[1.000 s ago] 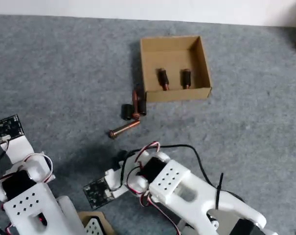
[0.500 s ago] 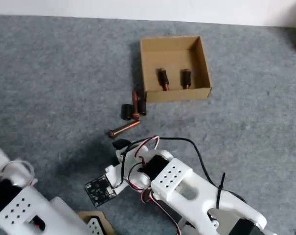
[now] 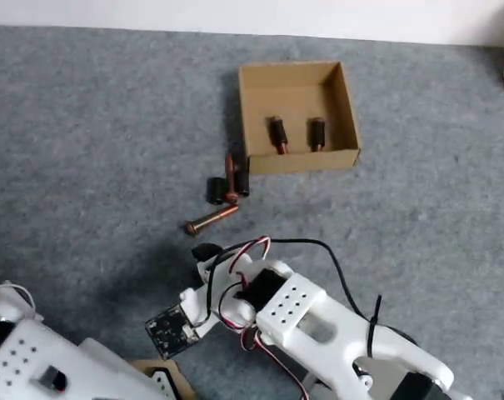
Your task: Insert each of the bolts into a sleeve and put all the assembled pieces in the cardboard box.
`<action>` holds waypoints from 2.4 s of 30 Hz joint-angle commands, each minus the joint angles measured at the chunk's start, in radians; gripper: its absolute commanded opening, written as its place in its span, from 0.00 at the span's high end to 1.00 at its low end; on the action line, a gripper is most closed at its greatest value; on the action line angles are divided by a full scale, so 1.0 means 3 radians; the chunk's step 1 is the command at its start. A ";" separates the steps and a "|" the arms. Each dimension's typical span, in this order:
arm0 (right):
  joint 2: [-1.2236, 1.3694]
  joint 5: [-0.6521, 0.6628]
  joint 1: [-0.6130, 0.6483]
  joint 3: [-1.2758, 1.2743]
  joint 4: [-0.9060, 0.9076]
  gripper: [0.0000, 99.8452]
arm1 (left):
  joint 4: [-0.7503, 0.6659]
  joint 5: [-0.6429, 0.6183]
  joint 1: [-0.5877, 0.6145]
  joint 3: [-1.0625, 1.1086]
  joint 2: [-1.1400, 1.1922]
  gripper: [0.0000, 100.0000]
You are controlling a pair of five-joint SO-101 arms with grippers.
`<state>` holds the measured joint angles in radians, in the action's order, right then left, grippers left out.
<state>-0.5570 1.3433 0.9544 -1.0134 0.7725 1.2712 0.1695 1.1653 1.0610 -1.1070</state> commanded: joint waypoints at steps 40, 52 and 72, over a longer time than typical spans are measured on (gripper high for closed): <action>0.1511 0.0138 -0.0182 0.0898 -0.0555 0.70 | 0.0138 -0.0312 0.0458 -0.2749 0.3138 0.99; 0.0678 0.0026 -0.0130 0.1056 0.0396 0.70 | 0.0159 -0.0317 0.0396 -0.2729 0.3143 0.99; 0.0703 0.0276 -0.0120 0.1112 0.0647 0.70 | 0.0138 -0.0312 0.0366 -0.2570 0.3143 0.99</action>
<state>-0.3667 1.4032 0.9175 -0.7480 0.9705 1.3111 0.0790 1.2942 0.3092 -0.1588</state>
